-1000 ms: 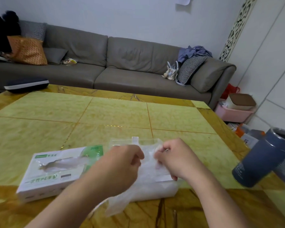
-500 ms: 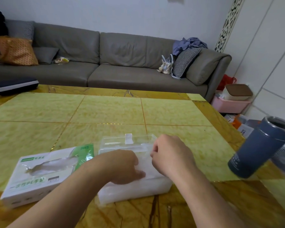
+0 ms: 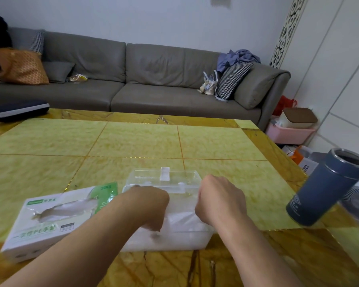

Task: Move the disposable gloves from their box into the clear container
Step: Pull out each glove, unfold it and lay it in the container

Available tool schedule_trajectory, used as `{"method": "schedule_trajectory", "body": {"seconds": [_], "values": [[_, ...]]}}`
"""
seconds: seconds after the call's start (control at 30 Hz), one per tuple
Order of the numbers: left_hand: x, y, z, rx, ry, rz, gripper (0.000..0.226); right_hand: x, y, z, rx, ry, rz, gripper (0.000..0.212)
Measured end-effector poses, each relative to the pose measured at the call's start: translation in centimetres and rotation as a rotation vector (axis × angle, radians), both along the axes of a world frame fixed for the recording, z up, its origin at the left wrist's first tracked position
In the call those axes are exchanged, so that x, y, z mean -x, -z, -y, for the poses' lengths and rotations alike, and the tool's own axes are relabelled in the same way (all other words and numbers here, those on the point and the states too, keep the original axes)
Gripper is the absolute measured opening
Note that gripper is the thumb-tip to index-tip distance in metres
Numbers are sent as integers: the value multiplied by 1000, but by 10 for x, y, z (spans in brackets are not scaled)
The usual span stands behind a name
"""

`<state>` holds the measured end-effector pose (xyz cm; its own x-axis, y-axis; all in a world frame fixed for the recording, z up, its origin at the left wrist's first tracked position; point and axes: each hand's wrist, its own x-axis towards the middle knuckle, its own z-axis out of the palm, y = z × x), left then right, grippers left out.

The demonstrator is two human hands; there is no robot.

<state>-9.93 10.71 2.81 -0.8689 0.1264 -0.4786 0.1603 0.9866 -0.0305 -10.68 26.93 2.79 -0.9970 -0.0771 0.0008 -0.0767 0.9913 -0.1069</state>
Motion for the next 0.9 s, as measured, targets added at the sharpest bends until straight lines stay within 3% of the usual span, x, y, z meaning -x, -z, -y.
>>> {"method": "schedule_trajectory", "body": {"seconds": [0.07,0.17,0.2,0.27,0.37,0.43,0.57,0.67,0.77,0.8,0.9], "values": [[1,0,6,-108,-34,-79,51,-1,-1,1,-12,-8,11,27],[0,3,8,-300,-57,-250,20,1,-1,0,31,1,53,21],[0,6,7,-338,-68,-267,19,1,-2,-1,54,5,62,16],[-1,12,6,-386,-91,-206,24,-1,-8,0,83,6,53,9],[1,23,10,-412,-112,-45,23,-9,-24,3,133,-73,-49,26],[3,26,11,-428,-123,26,29,-17,-30,13,247,-176,-93,18],[7,26,8,-351,-53,64,24,-21,-12,35,383,-185,193,20],[7,21,11,-387,-73,91,18,-15,6,40,249,-162,351,15],[2,15,18,-412,-116,119,49,-9,8,43,157,-113,446,16],[2,15,19,-390,-120,109,53,-8,5,44,133,-106,464,11],[1,17,16,-282,-85,94,50,-11,-4,45,59,-127,522,23]]}}
